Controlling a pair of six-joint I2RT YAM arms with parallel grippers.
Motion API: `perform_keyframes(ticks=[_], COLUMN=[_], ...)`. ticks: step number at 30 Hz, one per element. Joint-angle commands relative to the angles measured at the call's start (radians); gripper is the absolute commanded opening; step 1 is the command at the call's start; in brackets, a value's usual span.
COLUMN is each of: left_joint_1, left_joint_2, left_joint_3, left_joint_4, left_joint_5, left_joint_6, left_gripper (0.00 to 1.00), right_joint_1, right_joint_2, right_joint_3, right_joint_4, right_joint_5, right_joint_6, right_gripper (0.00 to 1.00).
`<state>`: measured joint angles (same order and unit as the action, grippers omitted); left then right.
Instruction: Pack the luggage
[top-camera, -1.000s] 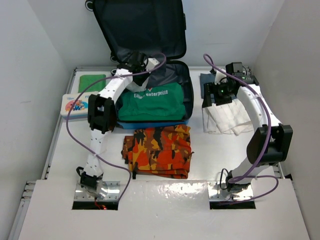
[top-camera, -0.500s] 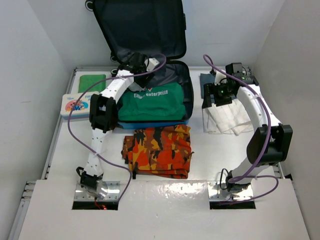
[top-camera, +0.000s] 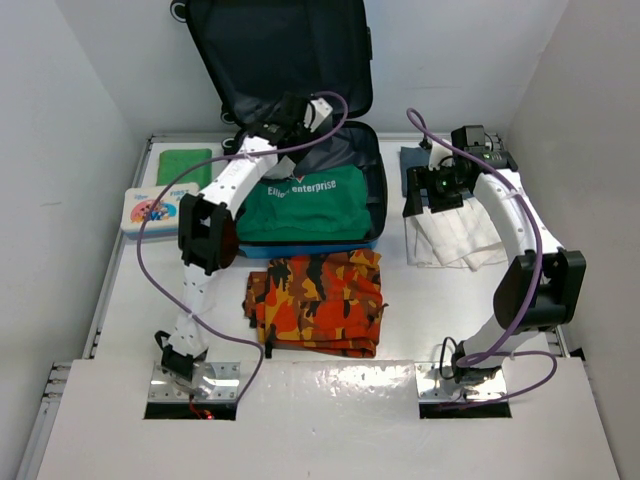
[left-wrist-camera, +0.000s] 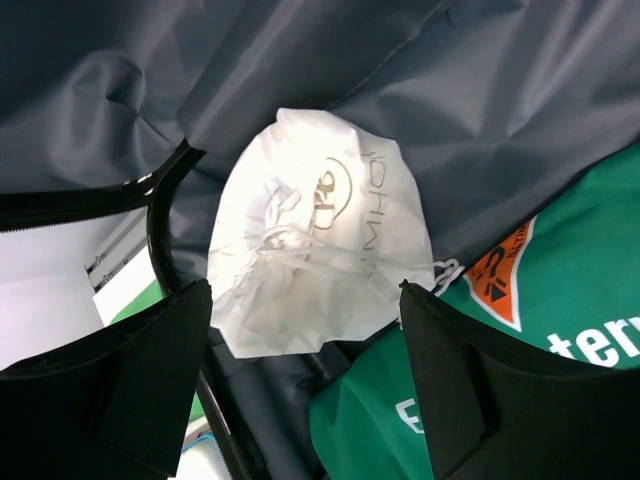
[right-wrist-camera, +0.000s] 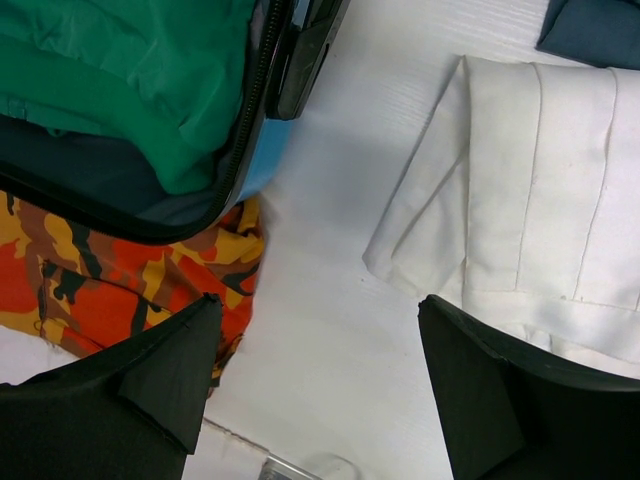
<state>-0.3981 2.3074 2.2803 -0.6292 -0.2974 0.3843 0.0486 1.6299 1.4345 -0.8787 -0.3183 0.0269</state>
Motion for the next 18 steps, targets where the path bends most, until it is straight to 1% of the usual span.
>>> perform_keyframes(ticks=[1, 2, 9, 15, 18], left_joint_1=[-0.001, -0.001, 0.01, 0.019, 0.019], left_joint_2=[-0.013, 0.001, 0.056, 0.066, 0.066], left_joint_3=[-0.011, -0.012, -0.033, -0.08, -0.058], left_joint_4=[0.017, 0.017, 0.026, 0.062, 0.071], left_joint_5=[-0.066, -0.077, -0.1, -0.109, -0.121], left_joint_6=[0.016, 0.016, -0.025, -0.025, -0.025], left_gripper=[0.8, 0.78, 0.78, 0.78, 0.78], right_joint_1=[0.005, 0.005, 0.008, 0.007, 0.007], right_joint_2=[-0.045, -0.045, -0.041, -0.031, -0.039], right_joint_3=[0.04, 0.037, 0.03, 0.044, 0.055], right_joint_4=[-0.008, -0.012, -0.014, -0.016, -0.023], right_joint_5=[-0.016, -0.013, -0.01, -0.013, -0.011], right_joint_6=[-0.004, -0.004, -0.013, -0.013, -0.015], right_gripper=[0.79, 0.79, 0.79, 0.79, 0.79])
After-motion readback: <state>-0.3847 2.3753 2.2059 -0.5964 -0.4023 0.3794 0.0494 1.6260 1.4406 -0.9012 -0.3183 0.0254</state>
